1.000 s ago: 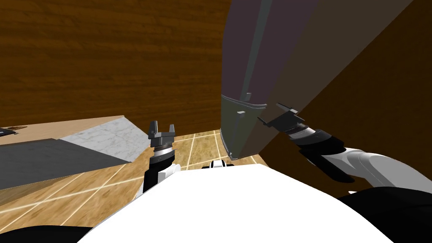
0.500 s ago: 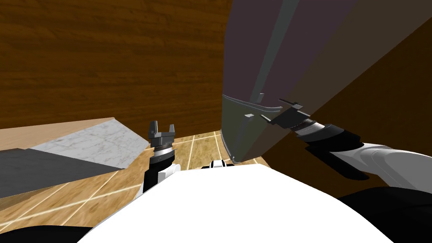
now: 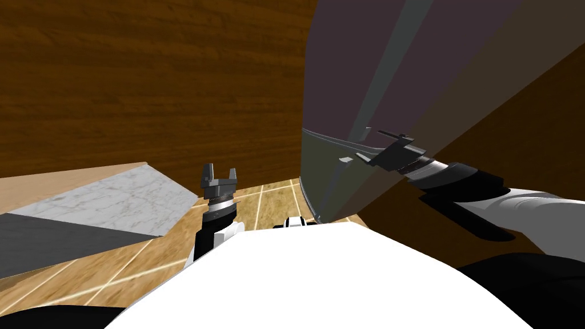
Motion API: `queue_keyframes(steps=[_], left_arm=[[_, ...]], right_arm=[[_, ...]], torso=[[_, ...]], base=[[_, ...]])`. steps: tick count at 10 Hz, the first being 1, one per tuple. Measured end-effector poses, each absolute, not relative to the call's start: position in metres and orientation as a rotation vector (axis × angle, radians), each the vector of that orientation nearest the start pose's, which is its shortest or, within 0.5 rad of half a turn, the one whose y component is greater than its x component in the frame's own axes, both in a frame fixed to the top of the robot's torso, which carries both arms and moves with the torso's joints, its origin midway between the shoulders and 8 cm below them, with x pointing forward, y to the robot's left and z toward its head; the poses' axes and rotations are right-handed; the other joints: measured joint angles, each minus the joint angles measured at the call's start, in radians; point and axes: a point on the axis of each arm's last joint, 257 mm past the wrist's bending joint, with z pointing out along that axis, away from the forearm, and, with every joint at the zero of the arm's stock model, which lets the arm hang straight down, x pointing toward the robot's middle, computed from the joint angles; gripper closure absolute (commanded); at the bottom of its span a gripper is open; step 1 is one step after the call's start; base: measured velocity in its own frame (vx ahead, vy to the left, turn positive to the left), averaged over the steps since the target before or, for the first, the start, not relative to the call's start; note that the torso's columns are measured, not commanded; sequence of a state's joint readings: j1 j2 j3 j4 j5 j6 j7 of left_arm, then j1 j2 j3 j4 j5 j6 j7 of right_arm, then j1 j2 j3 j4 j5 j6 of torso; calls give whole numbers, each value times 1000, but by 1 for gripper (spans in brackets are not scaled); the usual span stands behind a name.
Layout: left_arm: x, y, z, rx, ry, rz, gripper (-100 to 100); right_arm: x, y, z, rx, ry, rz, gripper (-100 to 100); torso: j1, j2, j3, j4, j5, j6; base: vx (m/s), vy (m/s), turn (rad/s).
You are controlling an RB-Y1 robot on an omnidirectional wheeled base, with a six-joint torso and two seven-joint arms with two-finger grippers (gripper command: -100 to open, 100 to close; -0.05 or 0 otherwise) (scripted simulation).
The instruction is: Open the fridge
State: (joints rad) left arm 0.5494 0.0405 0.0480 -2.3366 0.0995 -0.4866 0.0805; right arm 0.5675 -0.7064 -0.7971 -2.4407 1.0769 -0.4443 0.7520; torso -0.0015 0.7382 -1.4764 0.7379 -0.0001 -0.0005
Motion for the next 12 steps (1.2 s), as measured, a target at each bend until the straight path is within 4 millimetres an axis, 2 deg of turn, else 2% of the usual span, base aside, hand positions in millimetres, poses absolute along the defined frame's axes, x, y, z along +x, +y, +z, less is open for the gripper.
queue_keyframes(steps=[1,2,3,4,12], left_arm=[[327,304,33,-712,561,-1378,0],[327,304,33,-712,561,-1378,0],[327,304,33,-712,561,-1378,0],[327,304,33,-712,561,-1378,0],[327,304,33,-712,561,-1379,0]], right_arm=[[339,-340,103,-1146,786,-995,-100],[339,-340,104,-1144,788,-993,100],[339,-340,104,-1144,788,-994,100],[339,-345,104,-1141,798,-1006,100],[339,-388,103,-1110,877,-1091,100]], torso=[[1,-2,0,0,0,1],[0,-1,-1,-1,0,-2],[0,-1,-1,-1,0,-1],[10,-6,-3,-2,2,0],[10,-13,-11,-4,5,-7]], base=[[53,32,-34],[0,4,-11],[100,182,-79],[53,222,-87],[43,260,-63]])
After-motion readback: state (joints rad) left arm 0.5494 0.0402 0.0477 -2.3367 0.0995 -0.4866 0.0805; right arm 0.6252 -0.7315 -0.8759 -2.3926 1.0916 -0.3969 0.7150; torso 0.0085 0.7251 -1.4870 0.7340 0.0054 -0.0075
